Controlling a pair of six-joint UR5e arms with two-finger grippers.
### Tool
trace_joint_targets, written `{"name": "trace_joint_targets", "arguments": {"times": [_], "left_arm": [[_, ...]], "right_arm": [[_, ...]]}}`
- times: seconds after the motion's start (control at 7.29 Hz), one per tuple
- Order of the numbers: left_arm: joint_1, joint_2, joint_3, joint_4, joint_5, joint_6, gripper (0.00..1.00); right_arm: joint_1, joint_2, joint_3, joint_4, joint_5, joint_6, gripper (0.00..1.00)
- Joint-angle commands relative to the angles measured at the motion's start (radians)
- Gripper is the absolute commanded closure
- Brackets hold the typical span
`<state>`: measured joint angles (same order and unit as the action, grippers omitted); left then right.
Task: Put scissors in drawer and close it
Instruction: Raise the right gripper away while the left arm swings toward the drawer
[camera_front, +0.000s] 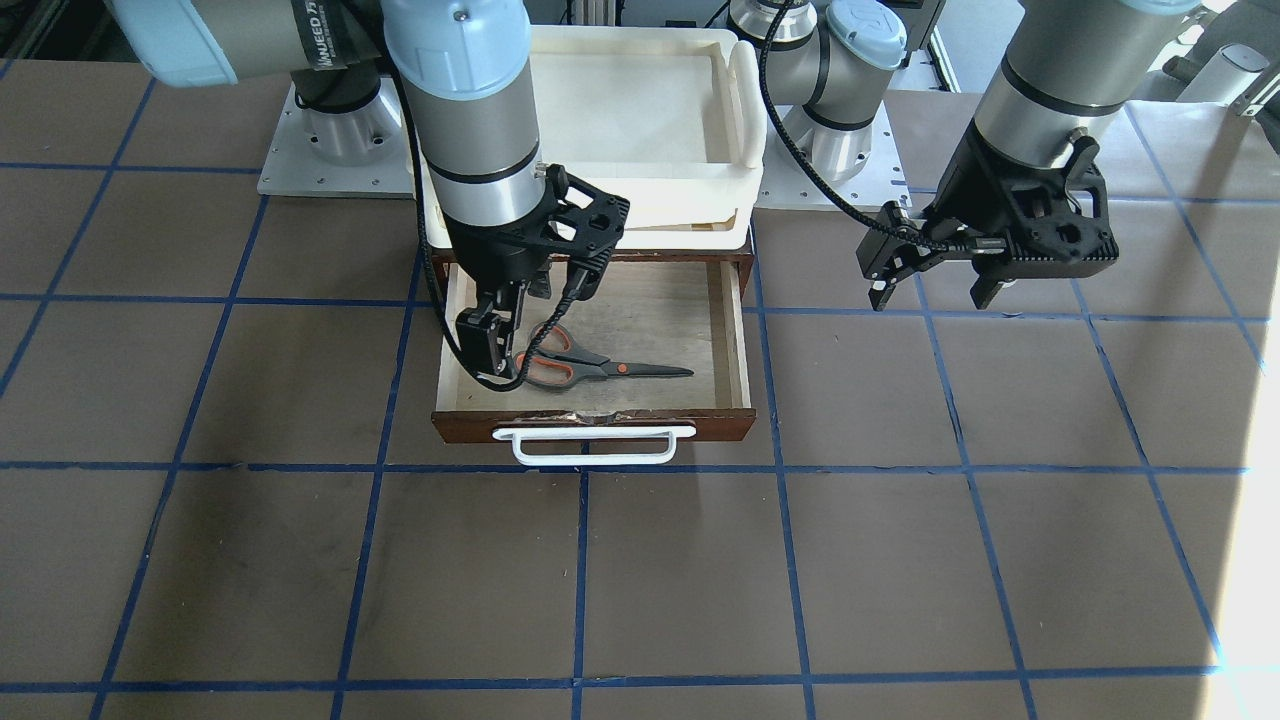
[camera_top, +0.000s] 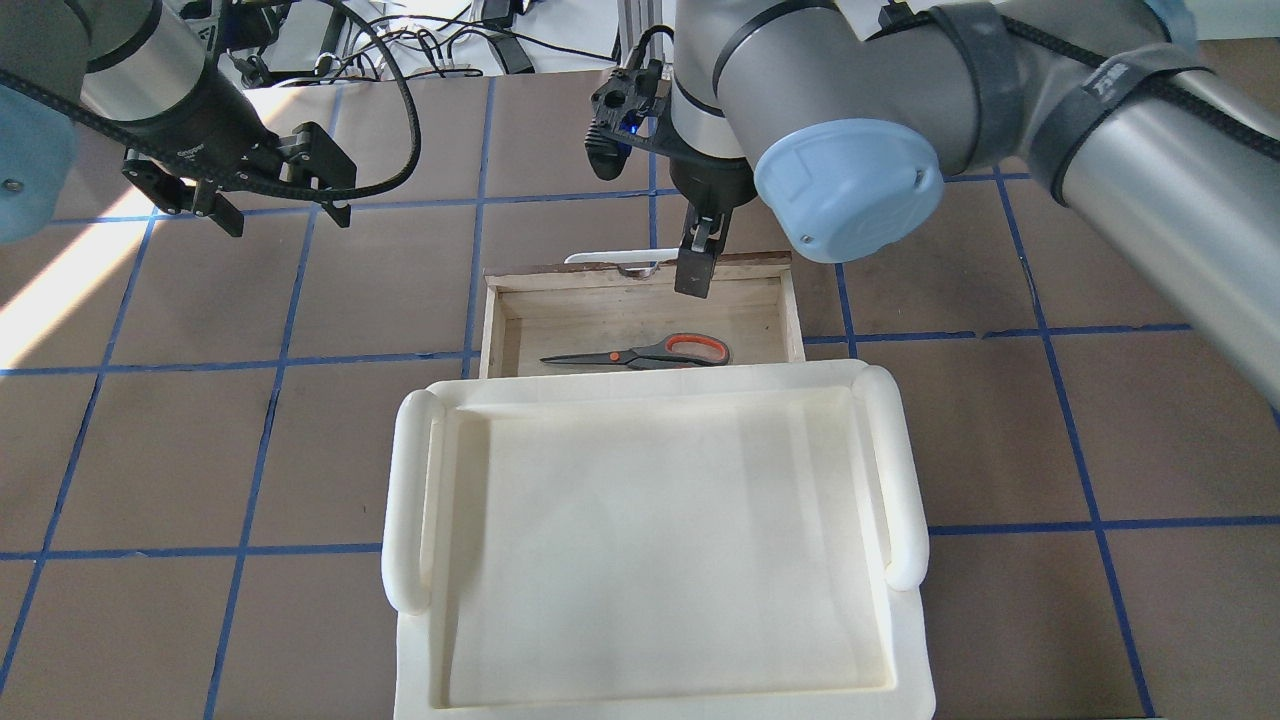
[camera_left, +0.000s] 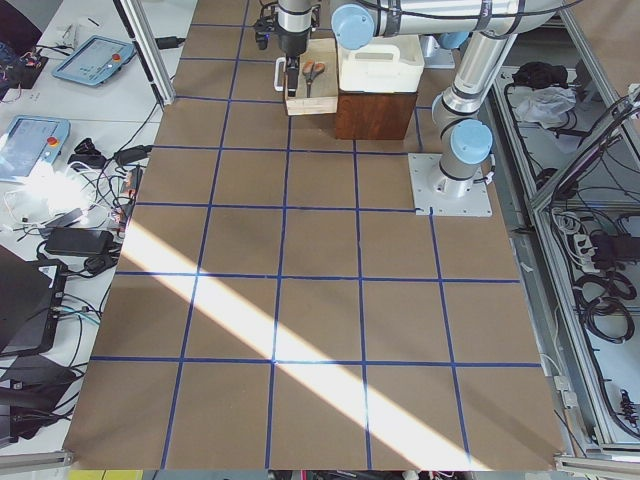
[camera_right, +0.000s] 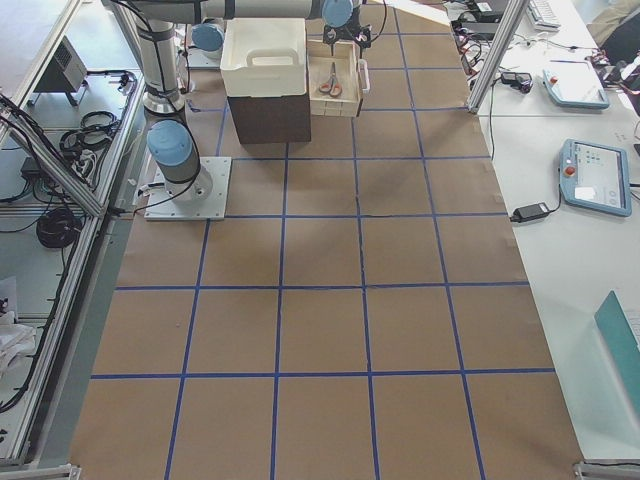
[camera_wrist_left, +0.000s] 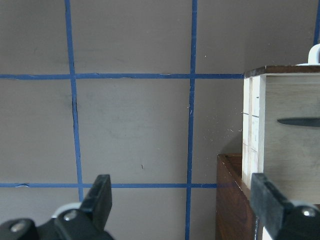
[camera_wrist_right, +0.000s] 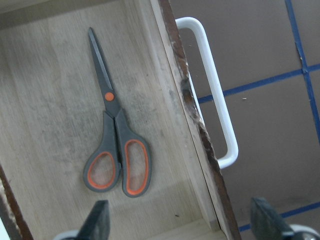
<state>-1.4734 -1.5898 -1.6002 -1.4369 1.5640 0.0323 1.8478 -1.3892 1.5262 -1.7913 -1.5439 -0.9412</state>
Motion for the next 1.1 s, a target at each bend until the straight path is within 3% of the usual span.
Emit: {"name": "trace_joint_targets", "arguments": {"times": [0.0,0.41,0.69,0.96], "left_arm": [[-0.019,-0.068,0.009,0.114,-0.010,-0.038,0.00],[-0.126,-0.204,0.069,0.217,-0.001,-0.197,0.00],[-0.194,-0.298,0.141,0.223,0.001,-0.326,0.00],[-0.246,-0.387,0.144,0.315,-0.004,-0.425,0.00]], "right_arm": [[-0.123,-0.089,0.005,0.067,-0.001,0.120,0.00],[-0.252,-0.171,0.006,0.145,-0.018,0.414,0.00],[-0.257,-0.179,0.006,0.173,-0.022,0.659,0.00],[-0.257,-0.179,0.005,0.174,-0.002,0.897,0.00]]}}
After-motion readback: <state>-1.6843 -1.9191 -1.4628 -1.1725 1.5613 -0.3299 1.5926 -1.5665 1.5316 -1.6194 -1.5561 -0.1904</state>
